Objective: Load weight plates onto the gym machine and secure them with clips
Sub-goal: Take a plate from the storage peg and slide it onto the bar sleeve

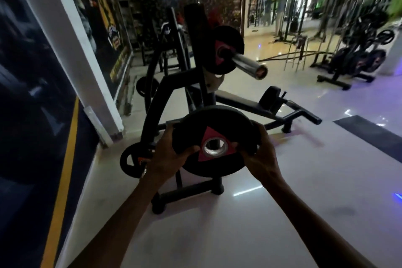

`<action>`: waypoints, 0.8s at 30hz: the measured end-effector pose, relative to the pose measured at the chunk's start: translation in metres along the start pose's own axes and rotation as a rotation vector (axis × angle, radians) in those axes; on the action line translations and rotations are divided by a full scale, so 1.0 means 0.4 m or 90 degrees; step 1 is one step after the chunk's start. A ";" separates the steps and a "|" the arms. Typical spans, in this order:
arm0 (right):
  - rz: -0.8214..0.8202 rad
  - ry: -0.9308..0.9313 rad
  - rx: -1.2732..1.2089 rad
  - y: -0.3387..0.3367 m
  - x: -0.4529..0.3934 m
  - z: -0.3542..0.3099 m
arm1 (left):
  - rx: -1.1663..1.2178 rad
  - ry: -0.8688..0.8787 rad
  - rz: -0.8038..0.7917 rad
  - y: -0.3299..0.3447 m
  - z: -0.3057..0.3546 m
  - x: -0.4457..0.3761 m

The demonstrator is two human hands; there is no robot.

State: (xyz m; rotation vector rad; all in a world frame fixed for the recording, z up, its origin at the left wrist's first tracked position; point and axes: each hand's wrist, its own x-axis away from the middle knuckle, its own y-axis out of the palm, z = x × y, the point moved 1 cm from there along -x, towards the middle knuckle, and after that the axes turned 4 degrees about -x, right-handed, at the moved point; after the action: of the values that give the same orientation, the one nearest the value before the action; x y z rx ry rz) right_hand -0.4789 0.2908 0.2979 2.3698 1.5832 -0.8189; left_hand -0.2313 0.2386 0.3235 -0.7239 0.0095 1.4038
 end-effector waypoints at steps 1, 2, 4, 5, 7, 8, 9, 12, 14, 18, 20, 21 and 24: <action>0.010 -0.005 -0.006 -0.034 -0.024 -0.006 | 0.001 0.011 0.002 0.020 0.033 -0.020; 0.017 -0.011 -0.011 -0.068 -0.049 -0.012 | 0.004 0.021 0.009 0.040 0.066 -0.040; 0.021 -0.035 -0.021 -0.132 -0.100 -0.020 | 0.002 0.044 0.028 0.082 0.128 -0.078; 0.022 -0.044 -0.026 -0.164 -0.130 -0.018 | -0.002 0.054 0.032 0.105 0.154 -0.099; 0.018 -0.048 -0.039 -0.221 -0.192 -0.016 | 0.002 0.057 0.048 0.151 0.205 -0.136; 0.019 -0.056 -0.047 -0.247 -0.222 -0.018 | 0.000 0.063 0.062 0.171 0.230 -0.156; 0.021 -0.068 -0.050 -0.271 -0.253 -0.019 | -0.007 0.074 0.070 0.191 0.253 -0.175; 0.004 -0.080 -0.072 -0.323 -0.336 -0.020 | -0.021 0.081 0.083 0.233 0.310 -0.231; -0.009 -0.088 -0.071 -0.349 -0.380 -0.015 | -0.037 0.076 0.099 0.254 0.334 -0.263; -0.033 -0.098 -0.055 -0.369 -0.461 0.017 | -0.049 0.057 0.113 0.294 0.349 -0.321; -0.041 -0.097 -0.053 -0.367 -0.493 0.033 | -0.051 0.040 0.120 0.309 0.347 -0.345; -0.043 -0.096 -0.052 -0.365 -0.509 0.040 | -0.051 0.037 0.124 0.316 0.343 -0.357; -0.048 -0.089 -0.050 -0.363 -0.551 0.065 | -0.040 0.036 0.130 0.335 0.327 -0.393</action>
State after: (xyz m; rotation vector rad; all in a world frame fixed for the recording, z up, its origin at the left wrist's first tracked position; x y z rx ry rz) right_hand -0.6802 0.1644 0.4158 2.1605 1.6263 -0.8986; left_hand -0.4354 0.1590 0.4313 -0.8331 0.0854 1.5833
